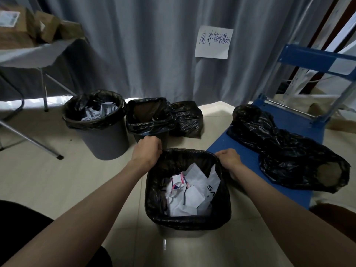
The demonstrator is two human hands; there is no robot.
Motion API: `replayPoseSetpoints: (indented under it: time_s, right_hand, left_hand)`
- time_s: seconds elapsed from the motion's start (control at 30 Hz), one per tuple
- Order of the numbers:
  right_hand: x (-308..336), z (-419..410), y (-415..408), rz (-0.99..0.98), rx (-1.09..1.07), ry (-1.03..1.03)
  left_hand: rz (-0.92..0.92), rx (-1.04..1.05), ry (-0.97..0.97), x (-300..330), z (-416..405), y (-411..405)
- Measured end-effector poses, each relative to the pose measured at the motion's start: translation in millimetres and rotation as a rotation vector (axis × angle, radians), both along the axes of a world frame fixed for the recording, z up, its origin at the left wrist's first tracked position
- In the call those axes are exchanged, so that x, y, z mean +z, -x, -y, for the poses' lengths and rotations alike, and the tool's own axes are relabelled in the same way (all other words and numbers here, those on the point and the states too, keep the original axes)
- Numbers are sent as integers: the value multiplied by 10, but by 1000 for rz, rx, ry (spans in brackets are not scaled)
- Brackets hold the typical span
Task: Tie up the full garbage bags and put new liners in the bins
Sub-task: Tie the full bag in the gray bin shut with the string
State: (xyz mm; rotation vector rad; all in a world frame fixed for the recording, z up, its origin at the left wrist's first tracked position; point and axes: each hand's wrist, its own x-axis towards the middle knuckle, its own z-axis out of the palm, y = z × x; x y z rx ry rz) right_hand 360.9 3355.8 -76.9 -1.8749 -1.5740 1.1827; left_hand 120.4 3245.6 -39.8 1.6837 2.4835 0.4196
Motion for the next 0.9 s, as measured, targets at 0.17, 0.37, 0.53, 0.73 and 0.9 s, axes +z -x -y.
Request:
replayPoseSetpoints:
  time_s: [0.17,0.37,0.53,0.73,0.9]
  right_hand:
    - [-51,-34,-51,-97,5,50]
    - [-16,26,-103,-39,143,193]
    - [19,60,-90,-82,146,202]
    - [42,61,-90,-109,124,212]
    - [68,62,-77,-146,88,223]
  left_hand:
    - [3,-80,-50,9,-18,-32]
    - [53,-254,-26,25,-82,-95]
    - [121,-135,-44,-84,-90,-17]
    - [149,26,73,-130,-99,51]
    - [196,101,192,-218,-82,125]
